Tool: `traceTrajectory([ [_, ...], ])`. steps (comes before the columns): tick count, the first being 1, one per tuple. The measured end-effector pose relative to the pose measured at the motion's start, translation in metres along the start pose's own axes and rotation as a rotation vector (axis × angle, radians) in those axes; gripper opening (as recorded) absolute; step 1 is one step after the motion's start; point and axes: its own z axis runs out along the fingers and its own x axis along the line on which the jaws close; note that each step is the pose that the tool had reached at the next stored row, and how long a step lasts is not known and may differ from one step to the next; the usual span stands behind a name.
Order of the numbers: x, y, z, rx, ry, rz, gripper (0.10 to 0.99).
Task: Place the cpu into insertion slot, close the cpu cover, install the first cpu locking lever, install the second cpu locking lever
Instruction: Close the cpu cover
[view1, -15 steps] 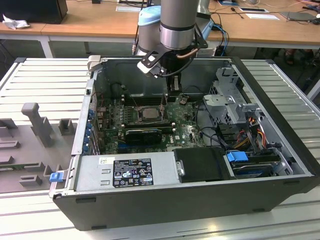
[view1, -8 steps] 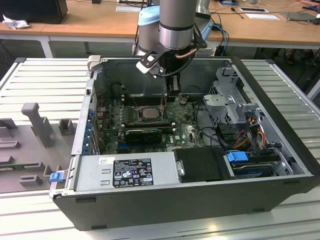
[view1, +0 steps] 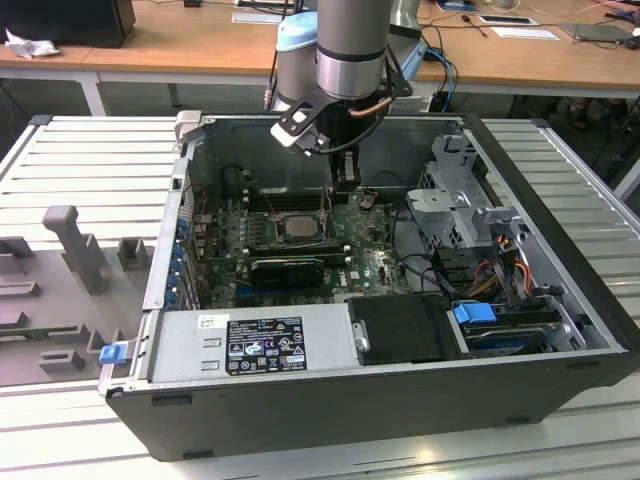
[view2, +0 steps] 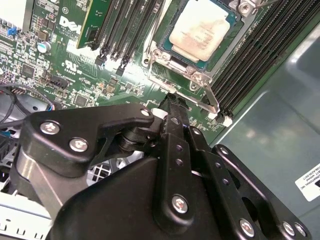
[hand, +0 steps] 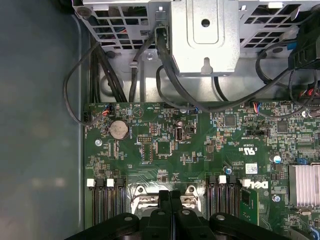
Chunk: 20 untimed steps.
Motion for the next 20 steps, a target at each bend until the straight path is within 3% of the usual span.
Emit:
traceTrajectory([
  [20,-0.0001,-0.0058,-0.0003,0.0,0.0,0.0,0.106],
])
